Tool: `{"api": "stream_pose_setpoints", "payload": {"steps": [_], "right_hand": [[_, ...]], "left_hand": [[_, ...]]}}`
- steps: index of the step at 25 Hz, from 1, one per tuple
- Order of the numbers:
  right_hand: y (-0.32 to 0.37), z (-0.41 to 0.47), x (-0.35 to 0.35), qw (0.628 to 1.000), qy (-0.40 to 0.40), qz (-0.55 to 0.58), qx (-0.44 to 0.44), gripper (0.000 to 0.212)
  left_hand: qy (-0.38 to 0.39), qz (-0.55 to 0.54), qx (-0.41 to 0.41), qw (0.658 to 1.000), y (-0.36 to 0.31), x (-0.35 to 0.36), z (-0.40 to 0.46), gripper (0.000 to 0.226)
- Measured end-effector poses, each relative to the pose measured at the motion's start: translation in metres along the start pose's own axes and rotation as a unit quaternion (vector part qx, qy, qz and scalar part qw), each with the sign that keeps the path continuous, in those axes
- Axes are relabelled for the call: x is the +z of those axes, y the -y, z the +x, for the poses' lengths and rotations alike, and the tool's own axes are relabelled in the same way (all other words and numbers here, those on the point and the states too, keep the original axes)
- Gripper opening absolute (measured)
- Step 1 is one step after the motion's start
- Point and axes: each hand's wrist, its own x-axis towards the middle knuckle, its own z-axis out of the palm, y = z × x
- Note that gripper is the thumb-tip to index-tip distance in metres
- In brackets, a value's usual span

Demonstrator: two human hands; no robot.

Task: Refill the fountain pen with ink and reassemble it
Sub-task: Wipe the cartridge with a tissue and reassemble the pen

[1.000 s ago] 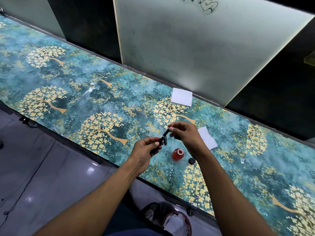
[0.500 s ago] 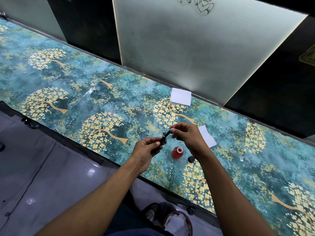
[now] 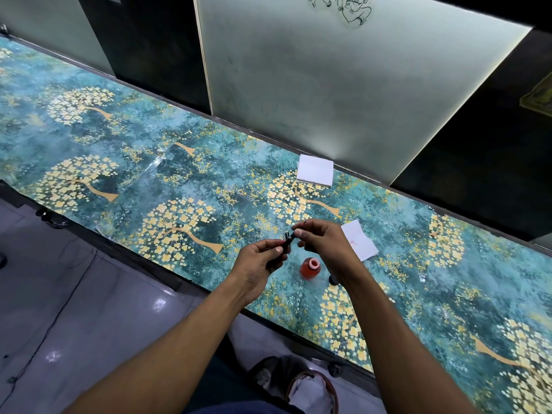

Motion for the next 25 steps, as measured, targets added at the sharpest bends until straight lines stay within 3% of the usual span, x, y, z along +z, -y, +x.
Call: {"api": "stream_pose_setpoints", "payload": {"steps": [5,11,16,22,25], "right_hand": [[0.001,0.001,0.005,0.999,-0.050,-0.013,-0.003,0.031],[0.003,-0.003,0.007,1.000,0.004,-0.021,-0.015,0.006],[0.005,-0.001,0.015,0.999,-0.050,-0.016,-0.014,0.031],[0.005,-0.003,0.015,1.000,-0.010,0.005,-0.019,0.010],[0.007,0.000,0.018,0.999,-0.043,-0.003,-0.013,0.026]], "left_hand": [[0.010,-0.001,-0.003,1.000,0.000,0.001,0.000,0.014],[0.007,-0.012,0.000,1.000,-0.005,0.000,-0.001,0.015],[0.011,-0.015,-0.003,1.000,-0.007,0.002,-0.005,0.015],[0.008,-0.021,-0.004,1.000,-0.010,-0.002,-0.002,0.015],[0.009,-0.016,-0.005,1.000,-0.010,-0.001,-0.003,0.015]]}}
